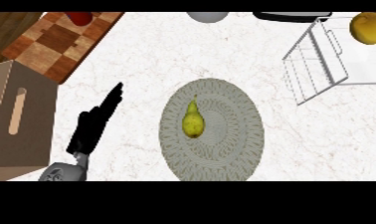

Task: Pick the lemon from the placemat and place it in the tiered shelf

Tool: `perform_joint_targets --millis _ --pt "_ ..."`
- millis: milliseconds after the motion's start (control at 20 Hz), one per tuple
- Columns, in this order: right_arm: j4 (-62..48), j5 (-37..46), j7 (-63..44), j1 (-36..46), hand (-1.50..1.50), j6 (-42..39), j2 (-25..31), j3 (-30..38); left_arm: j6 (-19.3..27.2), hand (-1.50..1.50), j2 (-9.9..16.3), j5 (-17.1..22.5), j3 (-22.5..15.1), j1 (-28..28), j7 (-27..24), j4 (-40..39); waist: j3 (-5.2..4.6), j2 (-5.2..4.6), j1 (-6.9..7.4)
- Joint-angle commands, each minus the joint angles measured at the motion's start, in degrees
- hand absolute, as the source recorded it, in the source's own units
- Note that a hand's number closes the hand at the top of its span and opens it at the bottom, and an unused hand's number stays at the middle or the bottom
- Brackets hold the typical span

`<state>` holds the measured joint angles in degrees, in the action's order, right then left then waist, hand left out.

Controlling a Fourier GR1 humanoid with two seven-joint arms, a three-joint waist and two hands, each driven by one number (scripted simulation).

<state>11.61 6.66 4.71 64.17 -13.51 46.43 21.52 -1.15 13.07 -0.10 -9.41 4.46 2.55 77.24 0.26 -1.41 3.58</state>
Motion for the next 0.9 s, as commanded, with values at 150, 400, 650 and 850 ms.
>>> perform_joint_targets --millis 150,400,650,850 --pt "-0.65 -5.70 2.76 0.28 -1.50 9.33 4.60 7.55 0.43 0.00 -0.37 -0.75 -0.10 -0.40 -0.65 0.06 -0.02 0.00 -0.49" --pt "-0.42 -8.08 3.92 -2.31 -1.50 16.46 11.26 11.41 0.76 0.00 -0.29 -0.33 1.55 -0.62 -1.75 -2.61 -0.11 0.22 -2.14" --pt "-4.09 -9.58 1.29 -9.25 -1.50 15.02 19.69 14.02 -1.36 0.00 2.07 0.59 1.77 -1.90 0.84 1.74 0.08 0.37 -1.88" --pt "-5.19 -12.03 4.11 -16.01 -1.50 6.10 24.95 16.57 1.25 0.00 -0.18 -0.63 1.51 -3.45 -1.42 0.41 0.14 0.51 -2.77"
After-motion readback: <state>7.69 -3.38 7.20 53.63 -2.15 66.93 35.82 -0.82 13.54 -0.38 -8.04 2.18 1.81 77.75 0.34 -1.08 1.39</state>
